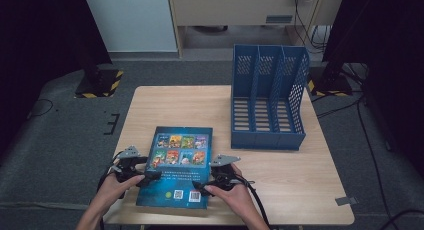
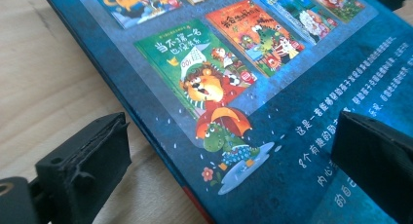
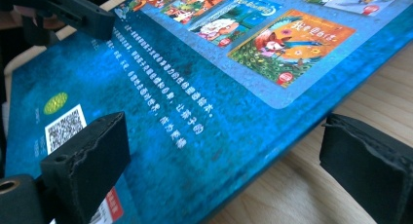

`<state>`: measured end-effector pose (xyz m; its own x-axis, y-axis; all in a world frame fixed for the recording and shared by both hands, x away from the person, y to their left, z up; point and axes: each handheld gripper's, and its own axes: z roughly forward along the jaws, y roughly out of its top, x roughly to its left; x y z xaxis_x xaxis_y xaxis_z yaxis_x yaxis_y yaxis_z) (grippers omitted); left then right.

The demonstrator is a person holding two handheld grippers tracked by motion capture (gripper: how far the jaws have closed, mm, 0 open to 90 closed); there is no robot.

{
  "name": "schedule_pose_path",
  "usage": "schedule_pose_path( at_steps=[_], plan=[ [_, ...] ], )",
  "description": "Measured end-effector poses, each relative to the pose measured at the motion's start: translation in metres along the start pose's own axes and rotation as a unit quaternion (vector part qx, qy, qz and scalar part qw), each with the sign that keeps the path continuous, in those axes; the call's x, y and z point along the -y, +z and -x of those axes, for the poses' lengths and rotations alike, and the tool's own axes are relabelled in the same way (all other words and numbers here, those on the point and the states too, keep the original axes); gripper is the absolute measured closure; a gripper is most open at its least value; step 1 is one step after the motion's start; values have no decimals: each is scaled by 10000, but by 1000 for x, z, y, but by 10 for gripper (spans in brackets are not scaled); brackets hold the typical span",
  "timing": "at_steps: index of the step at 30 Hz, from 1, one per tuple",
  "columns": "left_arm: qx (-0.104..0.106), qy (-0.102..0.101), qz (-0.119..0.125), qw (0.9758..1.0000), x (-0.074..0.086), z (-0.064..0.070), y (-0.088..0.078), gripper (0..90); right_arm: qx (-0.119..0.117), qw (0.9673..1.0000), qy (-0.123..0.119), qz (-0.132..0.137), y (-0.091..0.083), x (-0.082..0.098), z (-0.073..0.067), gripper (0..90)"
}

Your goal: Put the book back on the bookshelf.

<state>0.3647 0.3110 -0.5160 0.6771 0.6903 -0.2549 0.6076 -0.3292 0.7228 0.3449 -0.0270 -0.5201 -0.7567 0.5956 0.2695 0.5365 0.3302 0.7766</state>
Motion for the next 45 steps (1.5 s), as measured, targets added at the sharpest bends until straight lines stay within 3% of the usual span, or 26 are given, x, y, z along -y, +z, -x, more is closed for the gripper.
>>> schedule_pose_path(
  at_steps=[5, 8, 11, 13, 17, 19, 24, 25, 30, 45],
  plan=[
    [192, -163, -5, 9997, 1, -4, 3, 0, -108, 9999, 124, 33, 7, -2, 2, 49],
    [424, -237, -55, 9988, -1, -7, 9, 0, -276, 9994, 216, 66, 12, -2, 6, 50],
    [405, -239, -136, 9988, -3, -6, 8, 5, -269, 9994, 197, 30, 12, -3, 6, 53],
    [319, -233, -171, 9991, -5, -4, 7, 13, -231, 9995, 200, -17, 12, -5, 5, 54],
    [131, -143, 103, 9998, -8, -1, -2, 73, -70, 9999, 80, -51, 9, -12, 1, 78],
    [-16, -48, 363, 9993, -13, 3, -10, 116, 126, 9999, -30, 81, 3, -22, 3, 145],
    [-181, 30, 475, 9987, -19, 9, -17, 153, 375, 9993, -79, 48, -2, -38, 5, 179],
    [-219, 16, 546, 9983, -21, 10, -21, 198, 443, 9990, -93, 39, -4, -43, 5, 194],
    [-420, -2, 746, 9963, -29, 10, -30, 279, 525, 9984, -166, 92, -8, -54, 5, 246],
    [-826, 352, 888, 9920, -60, 12, -49, 432, 775, 9959, -362, 293, -21, -90, 12, 384]
  ],
)
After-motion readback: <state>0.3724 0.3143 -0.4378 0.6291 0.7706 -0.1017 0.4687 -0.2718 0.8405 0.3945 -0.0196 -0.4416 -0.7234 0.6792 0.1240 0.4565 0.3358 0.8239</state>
